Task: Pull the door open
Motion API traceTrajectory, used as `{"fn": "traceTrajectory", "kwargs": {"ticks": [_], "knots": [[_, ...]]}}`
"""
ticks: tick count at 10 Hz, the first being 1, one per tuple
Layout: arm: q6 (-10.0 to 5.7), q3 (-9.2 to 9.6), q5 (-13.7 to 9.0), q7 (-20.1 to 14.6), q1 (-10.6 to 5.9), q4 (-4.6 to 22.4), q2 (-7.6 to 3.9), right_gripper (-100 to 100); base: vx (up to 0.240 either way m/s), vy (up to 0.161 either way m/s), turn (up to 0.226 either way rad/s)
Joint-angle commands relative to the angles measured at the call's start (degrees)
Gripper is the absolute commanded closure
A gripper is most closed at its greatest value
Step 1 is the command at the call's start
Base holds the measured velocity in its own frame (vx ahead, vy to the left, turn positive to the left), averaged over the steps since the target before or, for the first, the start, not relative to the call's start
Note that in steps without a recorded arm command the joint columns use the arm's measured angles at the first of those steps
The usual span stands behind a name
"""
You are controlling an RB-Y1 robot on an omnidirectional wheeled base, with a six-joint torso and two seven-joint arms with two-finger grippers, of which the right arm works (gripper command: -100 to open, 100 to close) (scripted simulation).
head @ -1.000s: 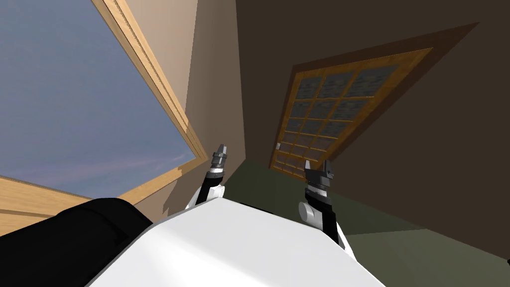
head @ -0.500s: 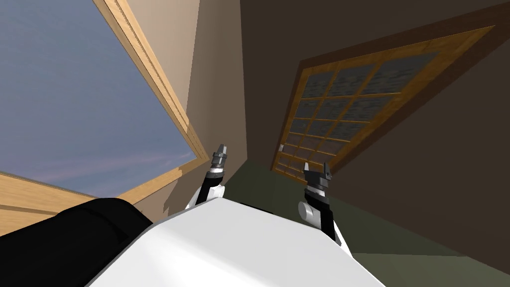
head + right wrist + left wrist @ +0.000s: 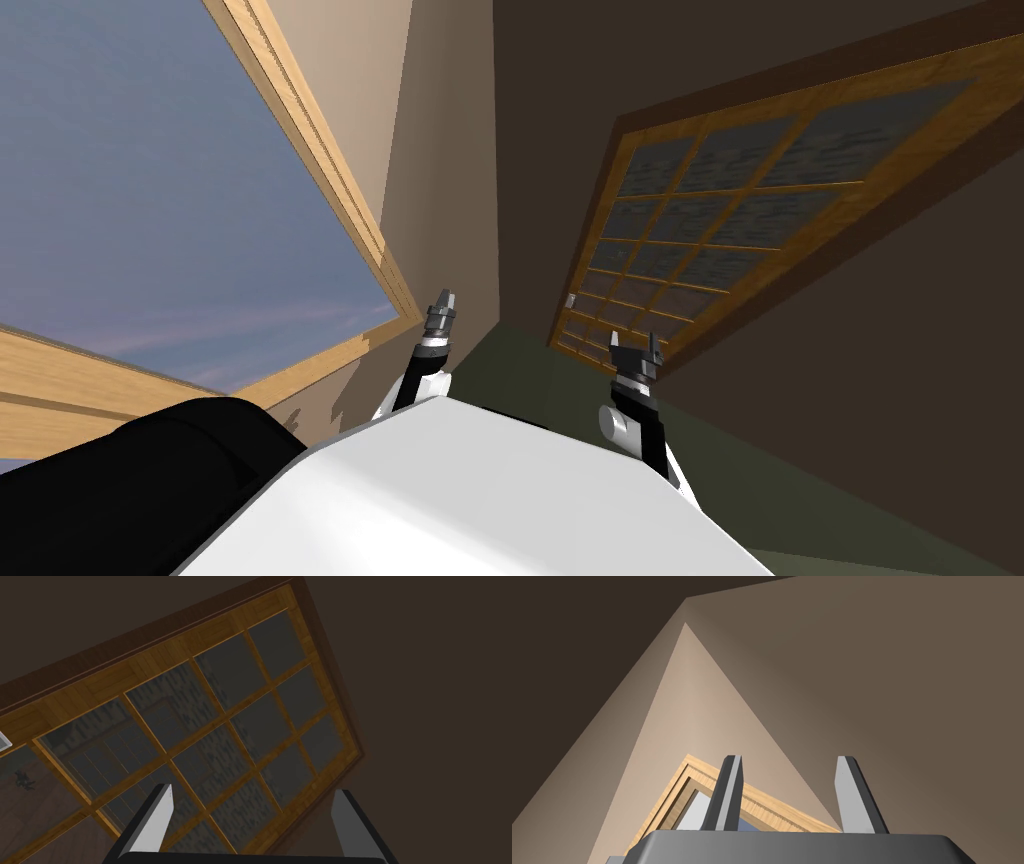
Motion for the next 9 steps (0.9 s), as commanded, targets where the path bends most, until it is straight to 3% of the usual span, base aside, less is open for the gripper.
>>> {"fn": "traceTrajectory", "kwargs": {"ticks": [1,9], "knots": [[-0.29,-0.73,-0.96,-2.29,-0.85,2.45,-0.17,-100,0.090,-0.014,0.168],[-2.87,-4.15,-5.61,-13.18,-5.30,16.24,-0.78,-100,0.094,-0.030,0.138]]}}
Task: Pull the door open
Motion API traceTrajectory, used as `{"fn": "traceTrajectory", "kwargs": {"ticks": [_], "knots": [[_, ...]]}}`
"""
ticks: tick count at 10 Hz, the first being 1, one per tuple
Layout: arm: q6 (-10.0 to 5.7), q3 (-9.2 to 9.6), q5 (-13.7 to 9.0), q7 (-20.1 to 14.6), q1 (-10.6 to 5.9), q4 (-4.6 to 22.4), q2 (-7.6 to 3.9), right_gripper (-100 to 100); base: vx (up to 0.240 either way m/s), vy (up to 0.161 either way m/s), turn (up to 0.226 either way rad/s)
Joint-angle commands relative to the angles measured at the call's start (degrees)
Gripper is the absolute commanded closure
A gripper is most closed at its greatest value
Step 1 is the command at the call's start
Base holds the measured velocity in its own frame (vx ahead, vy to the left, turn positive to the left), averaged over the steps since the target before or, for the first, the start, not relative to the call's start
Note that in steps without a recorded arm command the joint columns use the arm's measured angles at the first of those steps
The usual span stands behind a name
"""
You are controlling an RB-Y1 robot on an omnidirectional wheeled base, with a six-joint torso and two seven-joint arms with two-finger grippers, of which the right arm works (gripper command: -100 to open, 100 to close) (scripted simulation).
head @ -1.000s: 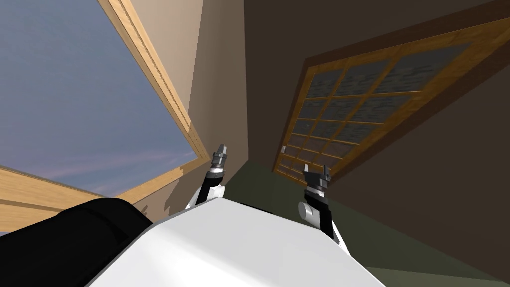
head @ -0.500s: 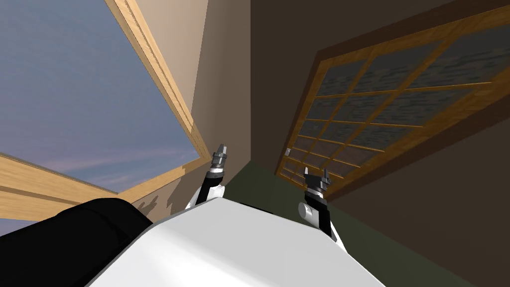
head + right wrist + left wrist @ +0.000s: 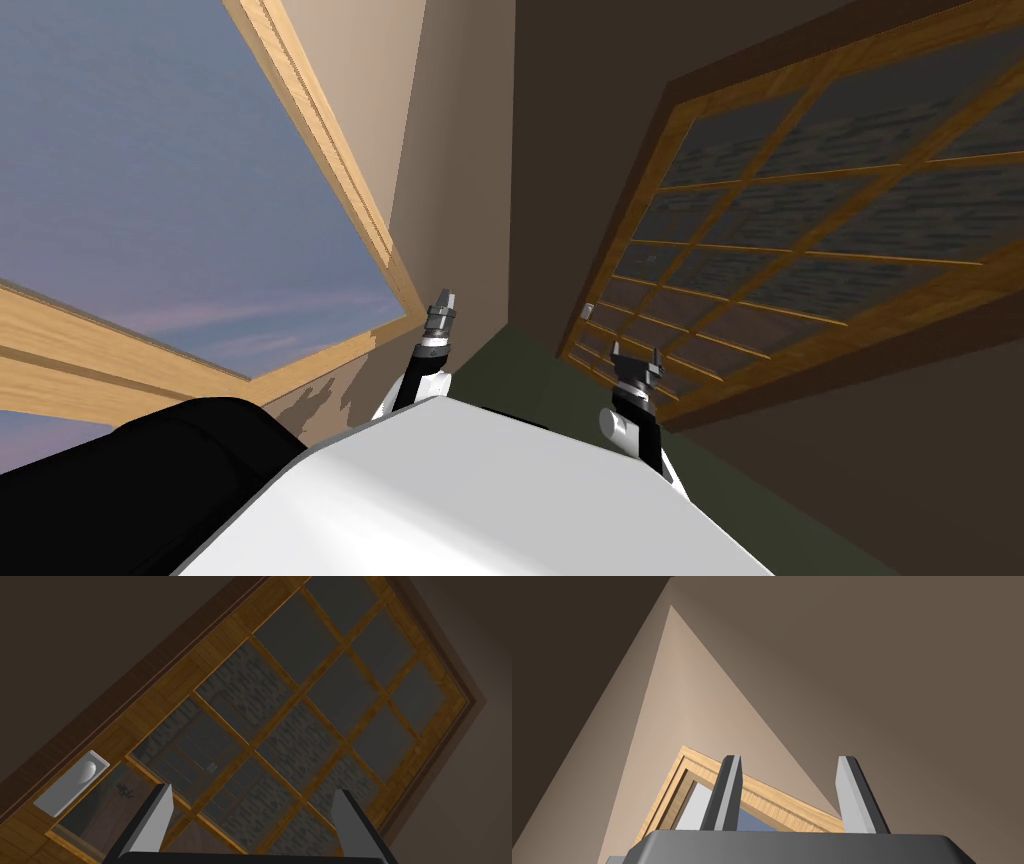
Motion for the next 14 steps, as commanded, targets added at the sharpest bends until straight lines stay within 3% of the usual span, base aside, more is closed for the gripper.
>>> {"fn": "traceTrajectory", "kwargs": {"ticks": [1,6,9,13,14], "knots": [[-0.35,-0.40,-0.43,-1.11,-0.92,2.10,-0.22,-100,0.063,-0.019,0.034],[-1.97,-2.54,-3.34,-7.92,-3.71,10.86,-0.50,-100,0.083,-0.034,0.128],[-2.28,-2.96,-3.91,-9.25,-4.25,12.57,-0.55,-100,0.051,-0.022,0.059],[-3.53,-4.61,-6.15,-14.51,-6.40,19.04,-0.72,-100,0.068,-0.039,0.122],[-3.53,-4.61,-6.15,-14.51,-6.40,19.33,-0.72,-100,0.054,-0.037,0.046]]}}
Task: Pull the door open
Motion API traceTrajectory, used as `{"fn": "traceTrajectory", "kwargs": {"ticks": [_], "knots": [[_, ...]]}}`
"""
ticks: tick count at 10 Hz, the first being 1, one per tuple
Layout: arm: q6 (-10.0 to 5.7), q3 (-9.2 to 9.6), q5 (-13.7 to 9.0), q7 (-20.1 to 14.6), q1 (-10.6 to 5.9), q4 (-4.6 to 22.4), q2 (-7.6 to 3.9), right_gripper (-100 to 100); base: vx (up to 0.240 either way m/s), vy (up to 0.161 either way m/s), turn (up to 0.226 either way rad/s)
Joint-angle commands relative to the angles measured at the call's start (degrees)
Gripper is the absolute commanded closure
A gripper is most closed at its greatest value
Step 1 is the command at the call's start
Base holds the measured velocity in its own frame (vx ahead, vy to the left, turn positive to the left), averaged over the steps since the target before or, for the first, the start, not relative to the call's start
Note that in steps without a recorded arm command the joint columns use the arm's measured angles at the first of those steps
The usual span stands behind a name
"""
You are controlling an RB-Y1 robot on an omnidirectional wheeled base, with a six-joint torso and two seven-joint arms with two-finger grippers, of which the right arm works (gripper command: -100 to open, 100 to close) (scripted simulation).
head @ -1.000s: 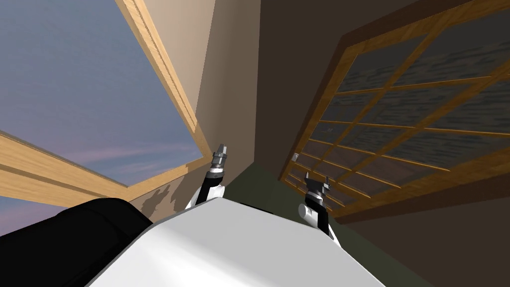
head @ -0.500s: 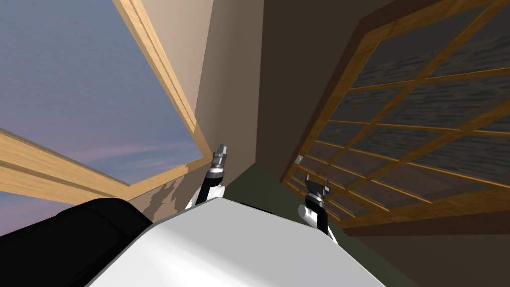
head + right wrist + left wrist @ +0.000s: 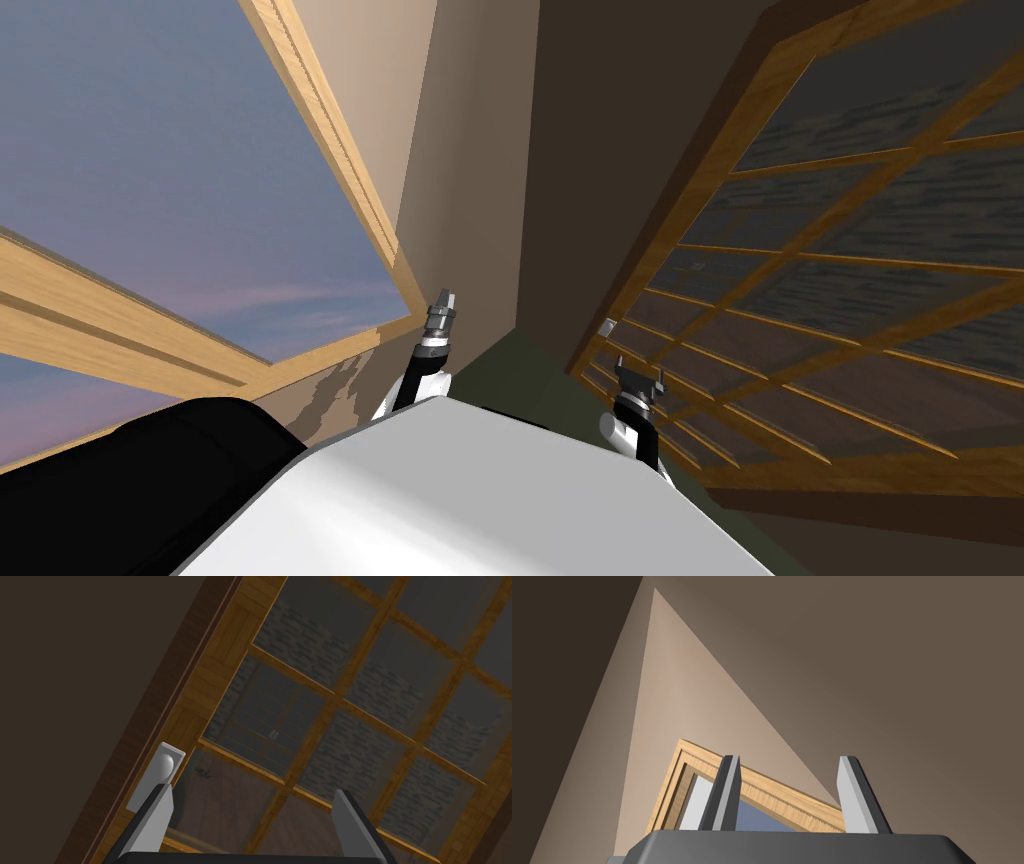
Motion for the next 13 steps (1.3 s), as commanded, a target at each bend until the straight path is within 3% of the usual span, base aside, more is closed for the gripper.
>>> {"fn": "traceTrajectory", "kwargs": {"ticks": [1,3,13], "knots": [[-0.77,-0.42,-0.58,-1.50,-0.90,2.67,0.00,-100,0.060,-0.026,0.072],[-1.07,-0.81,-1.12,-2.75,-1.41,4.28,-0.03,-100,0.069,-0.034,0.094],[-3.72,-4.32,-5.89,-13.93,-5.98,18.66,-0.26,-100,0.072,-0.049,0.109]]}}
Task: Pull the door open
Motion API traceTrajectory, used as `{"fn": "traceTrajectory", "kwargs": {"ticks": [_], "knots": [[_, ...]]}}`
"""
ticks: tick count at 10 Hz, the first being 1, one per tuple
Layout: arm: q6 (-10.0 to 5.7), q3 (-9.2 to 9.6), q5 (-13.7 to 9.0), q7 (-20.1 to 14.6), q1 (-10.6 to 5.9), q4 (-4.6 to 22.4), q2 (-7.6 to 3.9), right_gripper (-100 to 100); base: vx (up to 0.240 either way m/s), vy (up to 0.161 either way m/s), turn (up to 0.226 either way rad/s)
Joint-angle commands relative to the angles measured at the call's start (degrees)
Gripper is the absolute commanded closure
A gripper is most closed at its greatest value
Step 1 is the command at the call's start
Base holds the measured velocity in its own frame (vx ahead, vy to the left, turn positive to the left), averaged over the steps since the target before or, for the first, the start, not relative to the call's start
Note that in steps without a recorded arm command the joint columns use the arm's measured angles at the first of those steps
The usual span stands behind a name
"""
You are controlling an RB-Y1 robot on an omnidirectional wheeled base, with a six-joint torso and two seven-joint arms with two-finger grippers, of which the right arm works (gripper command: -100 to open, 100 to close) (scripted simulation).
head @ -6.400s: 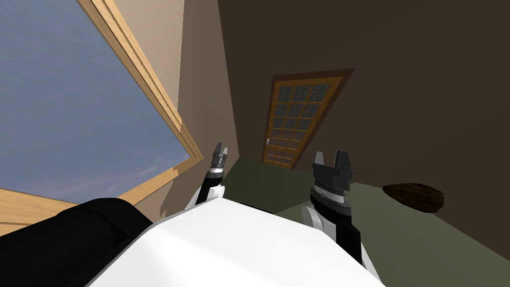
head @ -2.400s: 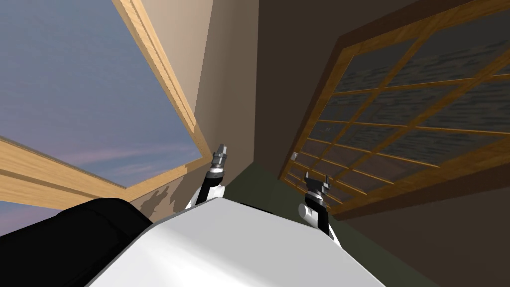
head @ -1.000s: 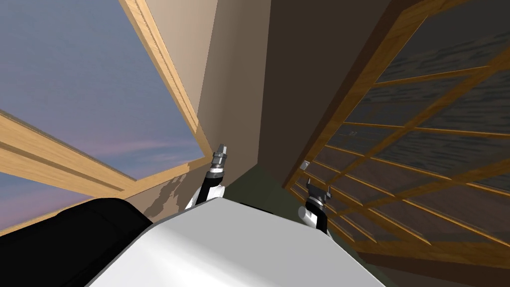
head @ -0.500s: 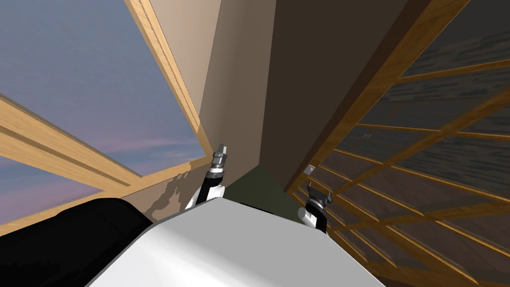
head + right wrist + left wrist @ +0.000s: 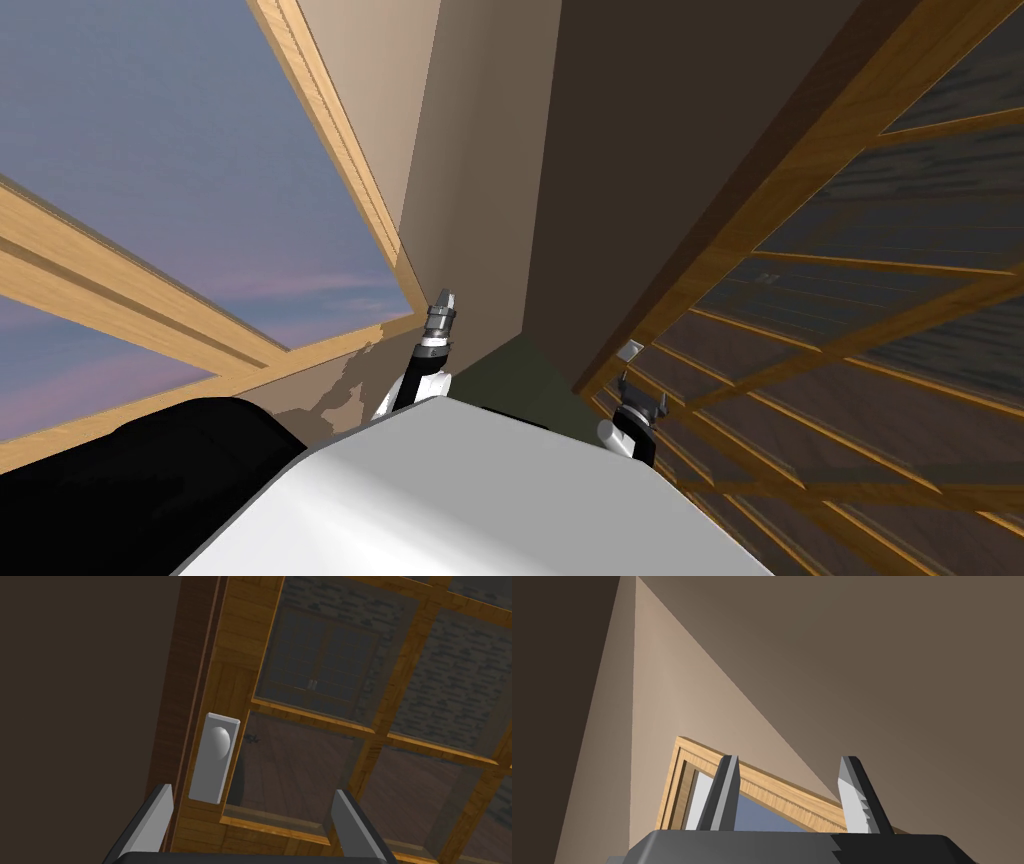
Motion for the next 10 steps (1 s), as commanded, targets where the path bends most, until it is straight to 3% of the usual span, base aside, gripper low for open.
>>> {"fn": "traceTrajectory", "kwargs": {"ticks": [1,6,9,10], "knots": [[-0.26,-0.54,-0.70,-1.58,-0.65,1.86,0.08,-100,0.082,-0.052,0.106],[-1.43,-2.09,-2.81,-6.53,-2.67,8.22,0.02,-100,0.071,-0.055,0.104],[-2.40,-3.37,-4.56,-10.62,-4.34,13.48,0.00,-100,0.089,-0.081,0.146],[-2.41,-3.10,-4.19,-9.83,-4.10,12.65,-0.12,-100,0.037,-0.043,0.031]]}}
